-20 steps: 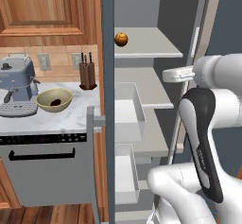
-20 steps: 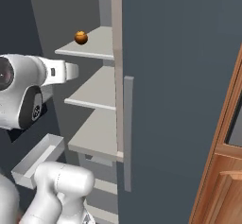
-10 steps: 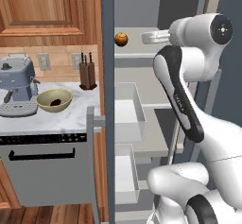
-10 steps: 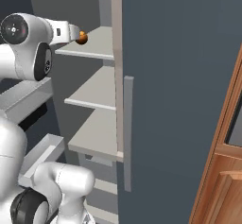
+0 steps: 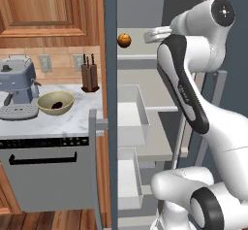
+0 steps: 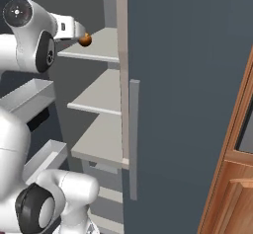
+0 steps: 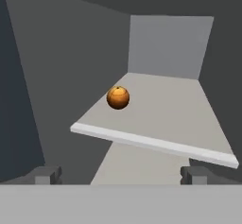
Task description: Take the orange, eggplant, and lemon wedge from the freezer and place them in the bowl on the counter.
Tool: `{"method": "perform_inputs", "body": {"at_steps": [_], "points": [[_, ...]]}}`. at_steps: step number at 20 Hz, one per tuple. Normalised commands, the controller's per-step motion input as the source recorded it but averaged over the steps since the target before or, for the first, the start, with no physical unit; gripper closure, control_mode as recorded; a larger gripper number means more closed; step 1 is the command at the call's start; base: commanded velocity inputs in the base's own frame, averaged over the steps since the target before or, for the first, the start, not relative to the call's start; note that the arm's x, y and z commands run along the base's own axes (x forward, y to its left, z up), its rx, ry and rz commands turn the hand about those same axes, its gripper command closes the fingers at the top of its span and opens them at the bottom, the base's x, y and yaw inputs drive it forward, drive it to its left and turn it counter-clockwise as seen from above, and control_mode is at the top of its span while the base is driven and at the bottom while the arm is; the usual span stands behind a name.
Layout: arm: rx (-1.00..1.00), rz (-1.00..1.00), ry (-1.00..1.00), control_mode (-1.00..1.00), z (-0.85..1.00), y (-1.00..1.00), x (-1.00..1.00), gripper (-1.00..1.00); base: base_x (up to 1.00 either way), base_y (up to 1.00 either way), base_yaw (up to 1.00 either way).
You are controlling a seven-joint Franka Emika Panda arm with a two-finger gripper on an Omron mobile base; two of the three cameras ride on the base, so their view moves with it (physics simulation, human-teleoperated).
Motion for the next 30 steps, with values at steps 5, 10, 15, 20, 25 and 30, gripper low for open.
{"method": "perform_inputs", "body": {"at_steps": [5,10,15,20,25,30], "points": [[0.00,0.00,0.01,-1.00,-0.14,0.12,0.61,-1.00,0.00,0.00,0.00],[0.01,0.00,0.15,-1.00,0.00,0.24,0.90,-1.00,0.00,0.00,0.00],[0.02,0.01,0.24,-1.00,0.00,0.02,0.78,-1.00,0.00,0.00,0.00],[0.00,0.02,0.07,-1.00,-0.30,0.02,0.44,-1.00,0.00,0.00,0.00],[0.00,0.01,-0.06,-1.00,-0.42,0.06,0.24,-1.00,0.00,0.00,0.00],[0.00,0.00,-0.01,-1.00,-0.01,0.09,0.44,-1.00,0.00,0.00,0.00]]}}
